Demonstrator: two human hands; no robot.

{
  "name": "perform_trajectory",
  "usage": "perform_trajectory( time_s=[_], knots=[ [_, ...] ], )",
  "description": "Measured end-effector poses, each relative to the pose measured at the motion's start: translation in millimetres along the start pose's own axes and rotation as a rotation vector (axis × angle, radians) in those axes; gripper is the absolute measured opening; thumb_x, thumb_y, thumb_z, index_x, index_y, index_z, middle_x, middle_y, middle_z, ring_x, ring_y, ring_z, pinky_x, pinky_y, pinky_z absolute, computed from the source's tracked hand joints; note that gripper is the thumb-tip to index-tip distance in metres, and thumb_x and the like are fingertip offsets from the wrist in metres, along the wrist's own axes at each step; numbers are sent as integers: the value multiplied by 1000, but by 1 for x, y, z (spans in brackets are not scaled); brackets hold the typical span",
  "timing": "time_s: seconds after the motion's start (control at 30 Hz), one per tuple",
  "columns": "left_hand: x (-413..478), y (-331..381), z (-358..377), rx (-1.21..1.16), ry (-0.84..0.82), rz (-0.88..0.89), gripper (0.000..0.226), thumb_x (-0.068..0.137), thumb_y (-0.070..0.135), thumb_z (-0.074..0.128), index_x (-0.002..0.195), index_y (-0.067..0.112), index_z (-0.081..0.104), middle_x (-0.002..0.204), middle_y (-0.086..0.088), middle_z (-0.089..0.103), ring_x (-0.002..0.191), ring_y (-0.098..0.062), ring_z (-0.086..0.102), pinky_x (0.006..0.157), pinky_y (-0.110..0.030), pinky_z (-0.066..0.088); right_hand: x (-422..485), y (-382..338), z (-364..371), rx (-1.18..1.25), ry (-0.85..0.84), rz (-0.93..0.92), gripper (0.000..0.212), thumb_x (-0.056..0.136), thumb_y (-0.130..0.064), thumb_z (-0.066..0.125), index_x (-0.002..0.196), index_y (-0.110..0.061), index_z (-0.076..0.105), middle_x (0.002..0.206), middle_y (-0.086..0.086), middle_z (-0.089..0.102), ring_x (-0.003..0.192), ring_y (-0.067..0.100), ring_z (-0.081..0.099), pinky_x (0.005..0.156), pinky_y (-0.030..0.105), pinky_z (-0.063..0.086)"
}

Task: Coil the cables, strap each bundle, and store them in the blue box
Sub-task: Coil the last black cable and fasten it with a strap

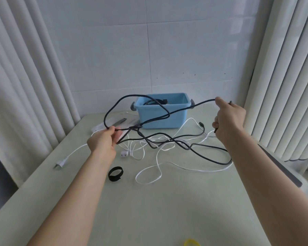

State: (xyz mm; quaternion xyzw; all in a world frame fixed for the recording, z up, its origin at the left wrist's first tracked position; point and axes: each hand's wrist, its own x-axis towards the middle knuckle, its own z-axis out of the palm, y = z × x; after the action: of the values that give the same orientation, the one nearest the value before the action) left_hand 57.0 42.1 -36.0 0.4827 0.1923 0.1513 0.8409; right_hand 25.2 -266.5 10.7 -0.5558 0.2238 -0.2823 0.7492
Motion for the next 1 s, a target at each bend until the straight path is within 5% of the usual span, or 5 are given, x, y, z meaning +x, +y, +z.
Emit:
perform_trajectory(
  time_s=[0.3, 0.47, 0.63, 0.8, 1.0],
  knots=[
    [-18, 7, 1, 847, -32, 452, 33, 81, 38, 79, 57, 16, 73, 54, -2, 70, 51, -19, 69, 64, -29, 58, -22, -6, 10, -237, -704, 198, 54, 101, -42, 51, 57, -26, 24, 48, -8, 16, 38, 9, 11, 41, 18, 9],
    [-44, 25, 14, 935, -512, 211, 28, 92, 30, 70, 79, 6, 76, 68, -12, 74, 53, -17, 66, 50, -21, 50, -37, -19, 12, -238, -859, 272, 54, 103, -45, 43, 58, -26, 19, 48, -8, 14, 37, 8, 11, 40, 20, 7],
    [-48, 27, 17, 907, -710, 248, 11, 97, 19, 66, 99, 17, 76, 75, 0, 68, 65, -10, 58, 57, -17, 48, -43, -31, 8, 5, -984, 404, 53, 101, -45, 40, 57, -27, 17, 49, -9, 7, 41, 10, 2, 33, 18, 9],
    [-46, 29, 15, 1003, -904, 359, 45, 92, 21, 72, 134, 31, 61, 114, 5, 64, 104, -12, 63, 93, -26, 50, -31, -20, 10, 551, -1331, 715, 49, 104, -42, 35, 60, -22, 27, 51, -5, 18, 40, 13, 16, 35, 25, 20],
    [-59, 25, 24, 1027, -874, 298, 29, 87, 41, 61, 104, 21, 74, 107, -3, 73, 104, -17, 67, 95, -33, 48, -36, -17, 18, 824, -1278, 736, 47, 104, -39, 36, 62, -19, 31, 52, -2, 23, 43, 14, 20, 42, 30, 25]
  ],
)
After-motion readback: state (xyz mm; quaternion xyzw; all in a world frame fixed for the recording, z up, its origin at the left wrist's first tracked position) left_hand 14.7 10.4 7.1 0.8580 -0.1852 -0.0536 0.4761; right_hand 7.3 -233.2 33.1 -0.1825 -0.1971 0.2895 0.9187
